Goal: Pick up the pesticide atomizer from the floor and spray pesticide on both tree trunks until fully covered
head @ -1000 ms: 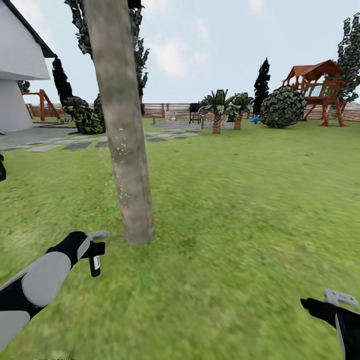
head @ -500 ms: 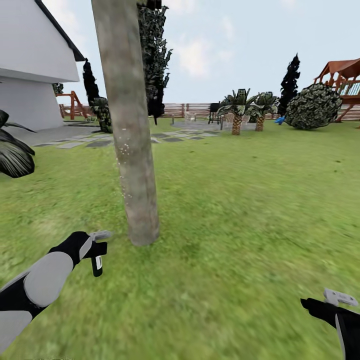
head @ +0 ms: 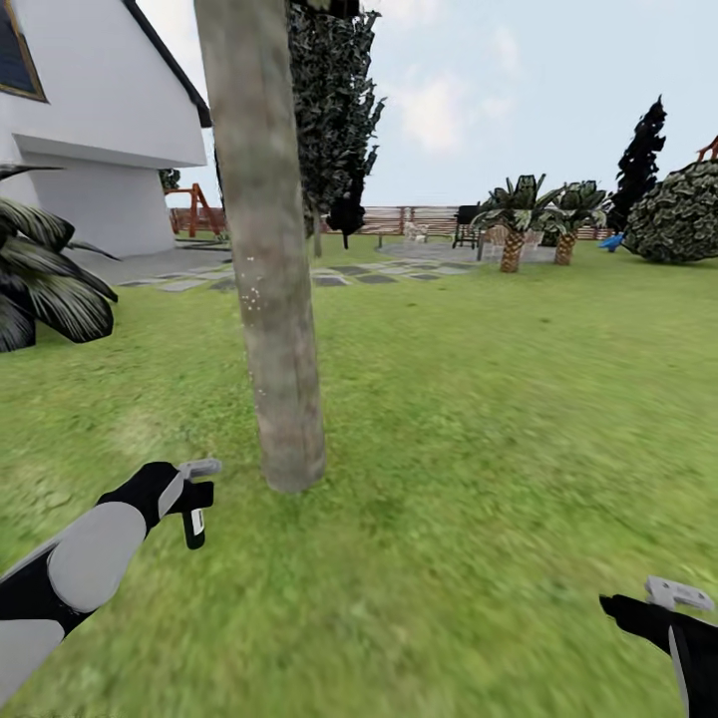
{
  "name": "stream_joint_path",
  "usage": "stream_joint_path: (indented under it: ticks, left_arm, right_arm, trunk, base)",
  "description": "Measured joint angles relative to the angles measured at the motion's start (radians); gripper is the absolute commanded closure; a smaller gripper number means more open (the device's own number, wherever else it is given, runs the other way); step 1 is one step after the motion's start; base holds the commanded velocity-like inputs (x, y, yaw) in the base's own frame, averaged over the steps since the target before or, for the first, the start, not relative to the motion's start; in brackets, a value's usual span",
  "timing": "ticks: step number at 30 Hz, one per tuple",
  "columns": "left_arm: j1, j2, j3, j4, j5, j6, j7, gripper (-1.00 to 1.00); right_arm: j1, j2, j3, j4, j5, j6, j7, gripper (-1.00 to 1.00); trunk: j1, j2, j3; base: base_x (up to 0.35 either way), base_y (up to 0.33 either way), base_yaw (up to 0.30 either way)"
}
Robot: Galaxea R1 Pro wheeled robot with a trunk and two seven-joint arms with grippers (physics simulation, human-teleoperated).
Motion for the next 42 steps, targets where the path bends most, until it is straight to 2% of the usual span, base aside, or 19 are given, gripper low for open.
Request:
stream_joint_path:
  ticks: [17, 26, 31, 33, 35, 39, 42]
  left_arm:
    - [0.000, 0.000, 0.000, 0.000, 0.001, -0.001, 0.000, 1.00]
    - [0.000, 0.000, -0.001, -0.005, -0.001, 0.004, 0.001, 1.00]
    - [0.000, 0.000, -0.009, -0.013, -0.004, 0.018, 0.005, 1.00]
    - [-0.002, 0.000, -0.010, -0.025, -0.005, 0.053, 0.006, 1.00]
    - [-0.006, -0.004, -0.009, -0.044, -0.004, 0.126, 0.005, 1.00]
    - [-0.009, -0.057, -0.013, -0.202, -0.004, 0.247, 0.005, 1.00]
    - [-0.017, -0.083, -0.014, -0.246, -0.002, 0.305, 0.004, 1.00]
  right_arm:
    - [0.000, 0.000, 0.000, 0.000, 0.000, 0.000, 0.000, -1.00]
    - [0.000, 0.000, 0.000, 0.000, -0.001, 0.000, 0.002, -1.00]
    - [0.000, -0.002, 0.000, 0.000, -0.002, 0.000, 0.009, -1.00]
    - [0.000, -0.002, 0.000, 0.000, -0.002, 0.000, 0.009, -1.00]
    - [0.000, -0.002, 0.000, 0.000, -0.002, 0.000, 0.009, -1.00]
    - [0.000, -0.002, 0.000, 0.000, -0.002, 0.000, 0.009, -1.00]
    - [0.000, -0.002, 0.000, 0.000, -0.002, 0.000, 0.009, -1.00]
  trunk:
    - [0.000, 0.000, 0.000]
    - [0.000, 0.000, 0.000]
    - [0.000, 0.000, 0.000]
    - [0.000, 0.000, 0.000]
    - [0.000, 0.000, 0.000]
    - [0.000, 0.000, 0.000]
    - [0.000, 0.000, 0.000]
  base:
    - [0.128, -0.319, 0.202]
    - [0.140, -0.306, 0.027]
    - [0.057, -0.068, 0.000]
    - [0.005, -0.005, 0.000]
    - [0.002, -0.002, 0.000]
    - [0.000, 0.000, 0.000]
    - [0.000, 0.000, 0.000]
